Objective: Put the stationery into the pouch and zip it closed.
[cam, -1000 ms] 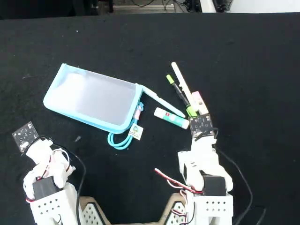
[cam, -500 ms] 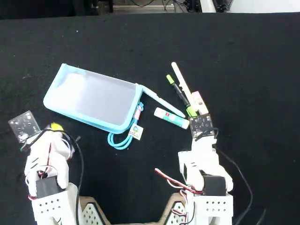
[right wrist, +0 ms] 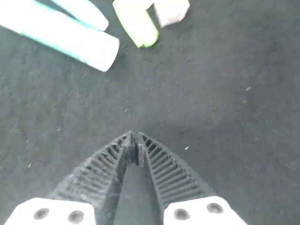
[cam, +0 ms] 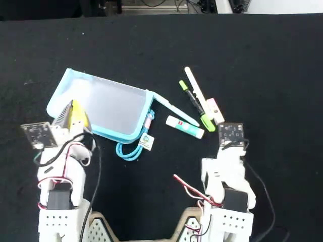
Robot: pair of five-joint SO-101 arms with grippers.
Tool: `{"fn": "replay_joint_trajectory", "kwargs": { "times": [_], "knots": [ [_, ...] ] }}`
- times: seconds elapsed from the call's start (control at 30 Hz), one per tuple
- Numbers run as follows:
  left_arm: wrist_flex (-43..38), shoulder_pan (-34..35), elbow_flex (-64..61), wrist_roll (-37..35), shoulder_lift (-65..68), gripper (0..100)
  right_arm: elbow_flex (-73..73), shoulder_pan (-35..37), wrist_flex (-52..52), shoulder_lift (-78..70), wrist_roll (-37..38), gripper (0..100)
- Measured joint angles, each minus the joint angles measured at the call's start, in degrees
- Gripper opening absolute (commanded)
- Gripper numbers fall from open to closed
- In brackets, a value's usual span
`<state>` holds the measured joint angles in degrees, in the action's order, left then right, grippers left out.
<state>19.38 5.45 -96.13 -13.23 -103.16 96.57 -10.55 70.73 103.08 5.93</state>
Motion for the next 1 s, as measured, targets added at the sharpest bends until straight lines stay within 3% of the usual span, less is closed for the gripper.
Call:
{"fn": "replay_joint_trajectory", "kwargs": {
  "times": [0.33, 0.43, 0.57, 0.8, 1.0],
  "knots": [
    [8.0, -0.44, 0.0, 0.26, 0.09, 3, -1.14, -2.81, -10.2, 0.0, 11.43, 1.6],
    [11.25, 4.48, 0.0, 6.59, 0.09, 3, -5.54, -2.73, -11.52, 0.0, 13.1, 1.6],
    [13.01, 10.46, 0.0, 18.55, 0.09, 3, -8.79, 3.96, -11.6, 0.0, 13.45, 1.6],
    [14.59, 10.37, 0.0, 17.32, 0.09, 3, -12.66, 22.59, -11.96, 0.0, 12.4, 1.6],
    [16.53, 8.35, 0.0, 17.32, 0.09, 3, -21.36, 27.69, -11.96, -2.64, 9.58, 1.6]
  ]
}}
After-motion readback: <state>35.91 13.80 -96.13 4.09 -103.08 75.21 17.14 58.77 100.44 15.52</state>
